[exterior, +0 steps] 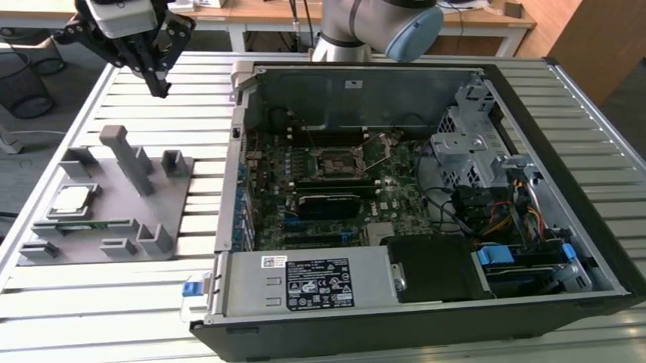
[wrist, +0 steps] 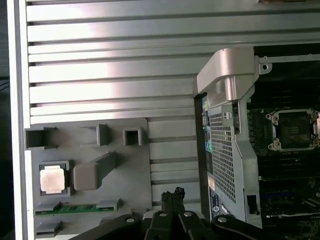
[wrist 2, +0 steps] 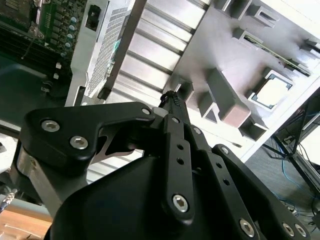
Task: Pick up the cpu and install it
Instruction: 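Reach for the cpu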
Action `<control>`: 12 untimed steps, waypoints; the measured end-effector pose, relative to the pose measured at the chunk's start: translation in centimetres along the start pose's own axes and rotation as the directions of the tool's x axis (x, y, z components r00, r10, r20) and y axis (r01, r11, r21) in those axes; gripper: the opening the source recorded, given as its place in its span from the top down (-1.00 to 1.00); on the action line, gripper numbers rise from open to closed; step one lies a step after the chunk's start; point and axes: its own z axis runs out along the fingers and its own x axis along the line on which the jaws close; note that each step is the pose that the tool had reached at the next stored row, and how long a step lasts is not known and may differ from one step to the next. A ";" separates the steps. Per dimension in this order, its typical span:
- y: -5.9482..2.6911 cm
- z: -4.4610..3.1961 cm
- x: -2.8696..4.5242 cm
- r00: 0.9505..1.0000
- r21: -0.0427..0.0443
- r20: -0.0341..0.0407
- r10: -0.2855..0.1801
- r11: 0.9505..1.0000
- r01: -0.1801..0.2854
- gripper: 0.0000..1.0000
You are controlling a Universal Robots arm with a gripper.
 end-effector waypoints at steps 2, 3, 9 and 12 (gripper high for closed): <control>-0.04 0.00 0.49 1.000 0.000 0.000 0.000 1.000 0.000 0.79; -0.06 0.01 0.78 1.000 0.000 0.000 0.000 1.000 0.000 0.79; -0.19 0.02 2.41 1.000 0.001 -0.009 0.000 1.000 0.000 0.79; -0.26 0.05 3.19 1.000 0.001 -0.013 0.001 1.000 -0.001 0.79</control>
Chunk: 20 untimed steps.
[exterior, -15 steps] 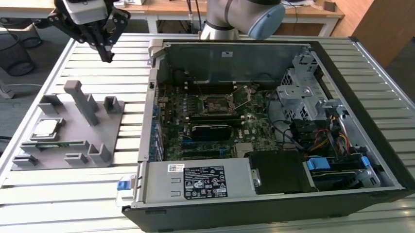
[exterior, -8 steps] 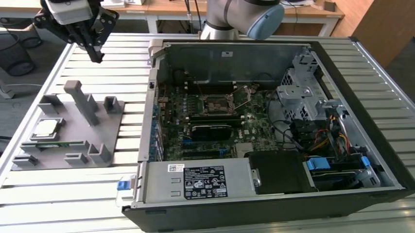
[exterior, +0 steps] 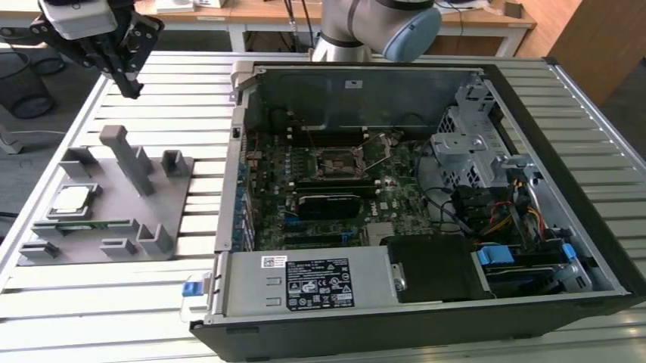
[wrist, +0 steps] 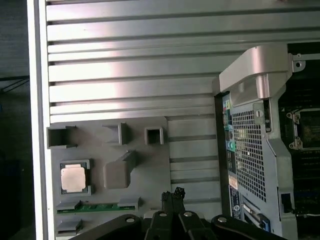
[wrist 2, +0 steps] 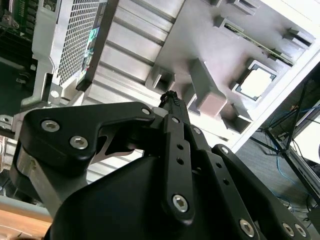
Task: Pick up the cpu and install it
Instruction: 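Reach for the cpu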
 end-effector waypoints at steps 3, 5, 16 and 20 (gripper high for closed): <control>-0.10 0.05 0.89 1.000 0.000 0.000 0.000 1.000 0.000 0.79; -0.17 0.09 1.56 1.000 0.000 0.000 0.000 1.000 0.000 0.79; -0.40 0.23 4.34 1.000 0.000 -0.002 0.000 1.000 0.000 0.79; -0.50 0.34 5.55 1.000 0.000 -0.002 0.000 1.000 0.000 0.79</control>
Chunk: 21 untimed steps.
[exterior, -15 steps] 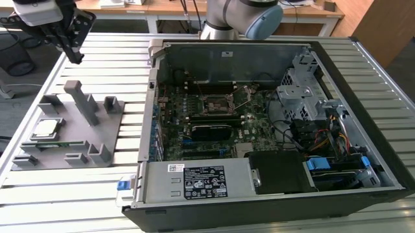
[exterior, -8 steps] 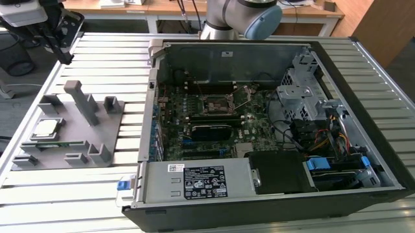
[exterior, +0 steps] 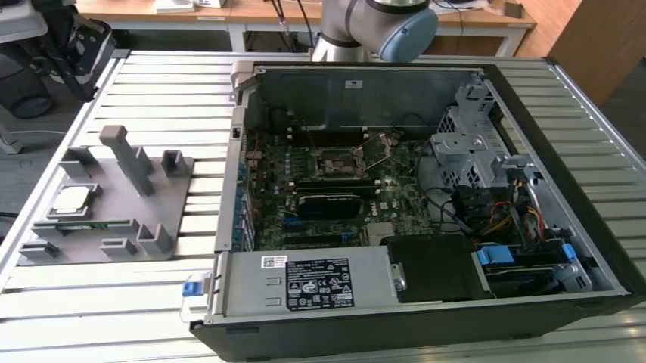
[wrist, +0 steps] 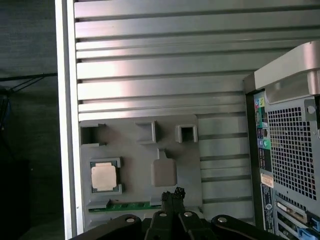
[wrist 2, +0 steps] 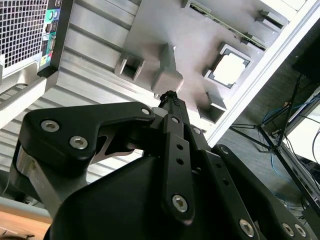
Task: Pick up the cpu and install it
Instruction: 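Reach for the cpu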
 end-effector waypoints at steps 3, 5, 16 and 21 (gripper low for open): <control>-0.06 0.10 0.76 1.000 0.000 0.000 0.000 1.000 0.000 0.79; -0.10 0.17 1.33 1.000 0.000 0.000 0.000 1.000 0.000 0.79; -0.35 0.75 4.24 1.000 0.000 -0.003 0.000 1.000 0.000 0.79; -0.47 1.05 5.55 1.000 0.000 -0.005 0.000 1.000 0.000 0.79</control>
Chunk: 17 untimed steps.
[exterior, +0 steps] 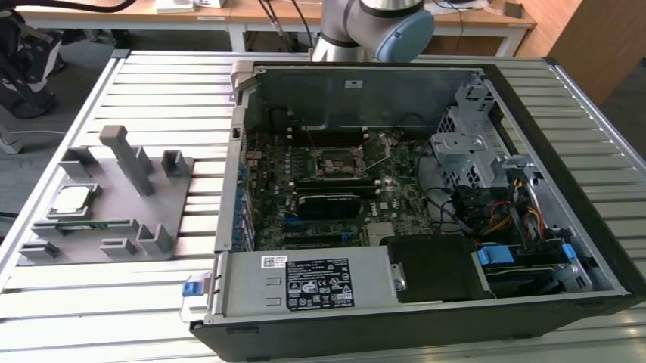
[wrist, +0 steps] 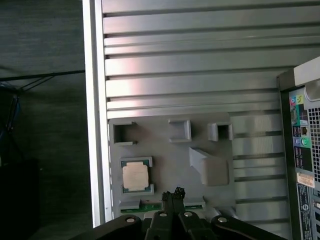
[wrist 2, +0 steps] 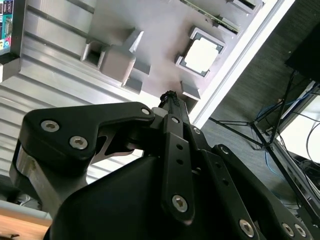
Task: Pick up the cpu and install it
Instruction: 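Reach for the cpu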
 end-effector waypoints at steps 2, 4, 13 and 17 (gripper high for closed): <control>-0.04 0.11 0.55 1.000 0.000 0.000 0.000 1.000 0.000 0.79; -0.09 0.18 1.12 1.000 0.000 -0.001 0.000 1.000 0.000 0.79; -0.27 0.34 3.33 1.000 0.000 -0.003 0.000 1.000 0.000 0.79; -0.31 0.38 3.95 1.000 0.000 -0.005 0.000 1.000 0.000 0.79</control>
